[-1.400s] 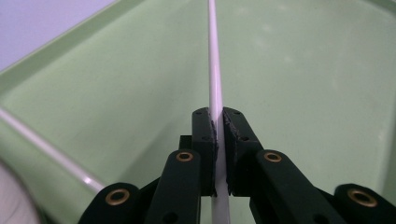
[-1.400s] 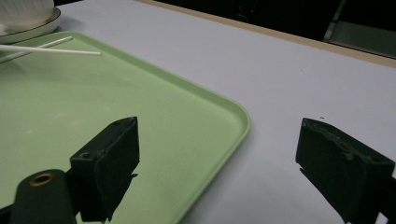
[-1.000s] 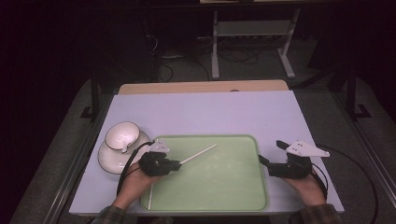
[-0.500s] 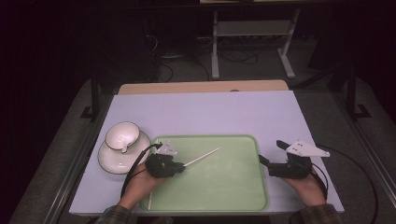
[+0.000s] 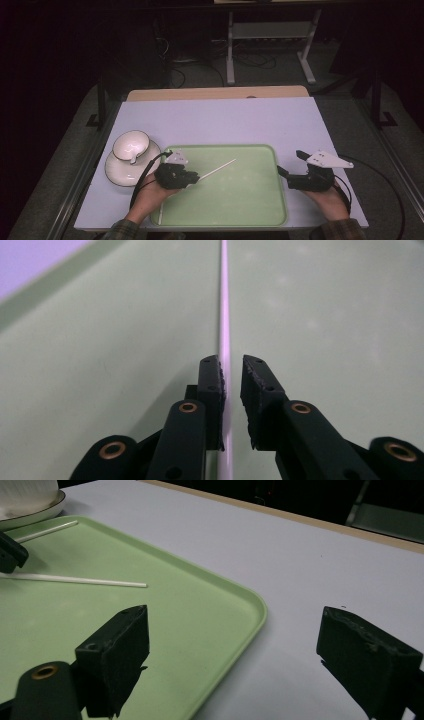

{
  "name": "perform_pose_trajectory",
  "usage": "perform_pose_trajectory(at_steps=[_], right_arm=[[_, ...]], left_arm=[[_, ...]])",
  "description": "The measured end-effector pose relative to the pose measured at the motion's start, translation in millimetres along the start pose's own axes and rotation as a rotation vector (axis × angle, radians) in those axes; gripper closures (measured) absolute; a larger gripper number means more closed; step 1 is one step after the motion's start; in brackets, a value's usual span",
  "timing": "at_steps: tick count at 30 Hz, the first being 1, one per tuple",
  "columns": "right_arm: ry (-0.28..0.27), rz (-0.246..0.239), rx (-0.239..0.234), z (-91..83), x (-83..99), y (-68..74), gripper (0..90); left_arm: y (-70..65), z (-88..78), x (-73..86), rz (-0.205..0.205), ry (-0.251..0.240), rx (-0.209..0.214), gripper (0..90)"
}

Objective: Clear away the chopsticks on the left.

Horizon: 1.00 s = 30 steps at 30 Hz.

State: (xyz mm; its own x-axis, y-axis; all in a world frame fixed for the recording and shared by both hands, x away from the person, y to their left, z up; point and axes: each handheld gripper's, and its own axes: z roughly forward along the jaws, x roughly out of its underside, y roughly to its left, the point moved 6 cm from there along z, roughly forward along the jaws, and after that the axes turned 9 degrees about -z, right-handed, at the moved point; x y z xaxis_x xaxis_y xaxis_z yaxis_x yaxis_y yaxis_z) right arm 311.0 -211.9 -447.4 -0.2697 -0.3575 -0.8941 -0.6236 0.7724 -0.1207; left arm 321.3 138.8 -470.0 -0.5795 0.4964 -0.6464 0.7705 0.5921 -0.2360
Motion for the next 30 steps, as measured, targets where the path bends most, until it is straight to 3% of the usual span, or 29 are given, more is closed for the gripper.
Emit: perform_pose_trajectory(at_steps=[6,10,17,23,30], right_arm=[[0.0,0.0,-0.001,0.3,-0.2,0.6,12.8],[-0.003,0.006,0.0,-0.4,0.3,-0.8,12.8],[-0.004,0.004,-0.003,-0.3,0.1,-0.2,12.8],[-0.004,0.005,-0.003,-0.2,0.0,-0.1,12.8],[-0.007,0.007,-0.005,-1.1,0.0,-0.6,12.8]], left_arm=[[-6.5,9.6,-25.3,0.026,-0.013,0.044,89.8],[-9.5,23.0,-37.6,0.053,-0.002,0.056,90.0],[-11.9,48.9,-53.7,0.059,0.014,0.082,90.0],[-15.7,69.0,-67.1,0.068,0.024,0.089,90.0],[-12.8,88.8,-74.5,0.076,0.045,0.054,89.9]])
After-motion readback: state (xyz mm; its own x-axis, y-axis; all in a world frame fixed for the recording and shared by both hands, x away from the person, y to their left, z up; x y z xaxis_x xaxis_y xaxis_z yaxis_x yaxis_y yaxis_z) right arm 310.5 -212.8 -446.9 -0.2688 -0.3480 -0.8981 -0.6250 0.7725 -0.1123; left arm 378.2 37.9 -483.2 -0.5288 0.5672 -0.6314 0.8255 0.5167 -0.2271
